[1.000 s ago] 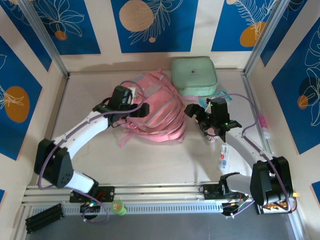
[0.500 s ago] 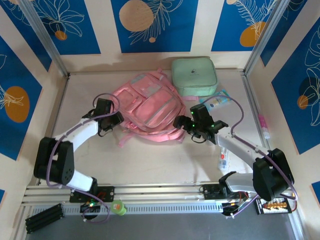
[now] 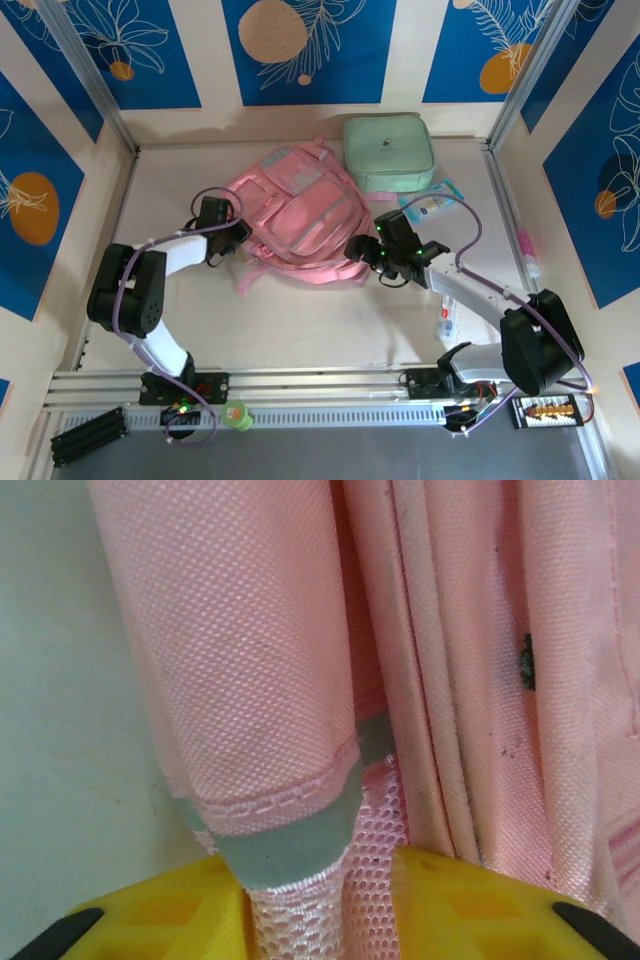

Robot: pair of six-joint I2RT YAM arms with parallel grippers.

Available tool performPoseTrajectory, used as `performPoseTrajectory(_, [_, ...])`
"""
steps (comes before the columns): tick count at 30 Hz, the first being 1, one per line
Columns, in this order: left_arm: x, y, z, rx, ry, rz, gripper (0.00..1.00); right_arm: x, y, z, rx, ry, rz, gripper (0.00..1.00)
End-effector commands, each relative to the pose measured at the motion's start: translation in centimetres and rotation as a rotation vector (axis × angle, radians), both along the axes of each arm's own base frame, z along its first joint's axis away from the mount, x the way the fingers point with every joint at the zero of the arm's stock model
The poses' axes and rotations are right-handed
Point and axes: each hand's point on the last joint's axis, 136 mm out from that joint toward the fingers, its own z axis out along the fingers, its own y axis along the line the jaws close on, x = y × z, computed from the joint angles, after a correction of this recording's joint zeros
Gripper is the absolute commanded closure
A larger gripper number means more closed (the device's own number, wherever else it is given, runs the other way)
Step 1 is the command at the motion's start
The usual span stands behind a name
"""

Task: Pack the student bag

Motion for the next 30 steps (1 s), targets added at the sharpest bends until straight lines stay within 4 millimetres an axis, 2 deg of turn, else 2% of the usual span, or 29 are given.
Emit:
performPoseTrajectory(1, [0.7, -0.2, 0.3, -0.046, -0.034, 0.018, 0.65, -1.0, 0.3, -1.7, 0.015, 0.069, -0.007, 0.19])
performPoseTrajectory(4, [0.3, 0.3, 0.5, -0.027, -0.036, 0.032, 0.73, -0.7, 0.4, -2.3, 0.010, 0.081, -0.007, 0.21])
performPoseTrajectory(11, [-0.6, 1.4, 1.7, 0.000, -0.062, 0.055, 0.99, 0.6, 1.1, -2.8, 0.010, 0.095, -0.005, 0.27])
performPoseTrajectory(18, [-1.9, 2.1, 5.1, 0.015, -0.129, 0.063, 1.00, 3.7, 3.9, -2.4, 0.058, 0.069, 0.042, 0.32])
performPoseTrajectory(23, [-3.7, 2.5, 8.3, 0.007, -0.183, 0.059, 1.00, 7.5, 5.0, -1.8, 0.018, -0.005, 0.096, 0.32])
performPoseTrajectory(26, [-4.9, 2.3, 9.4, -0.021, -0.196, 0.051, 1.00, 9.9, 5.3, -1.6, 0.049, 0.012, 0.092, 0.32])
performPoseTrajectory(30, [-5.8, 1.3, 10.6, -0.063, -0.193, -0.007, 1.00, 12.2, 6.8, -0.5, 0.107, -0.004, 0.139, 0.35])
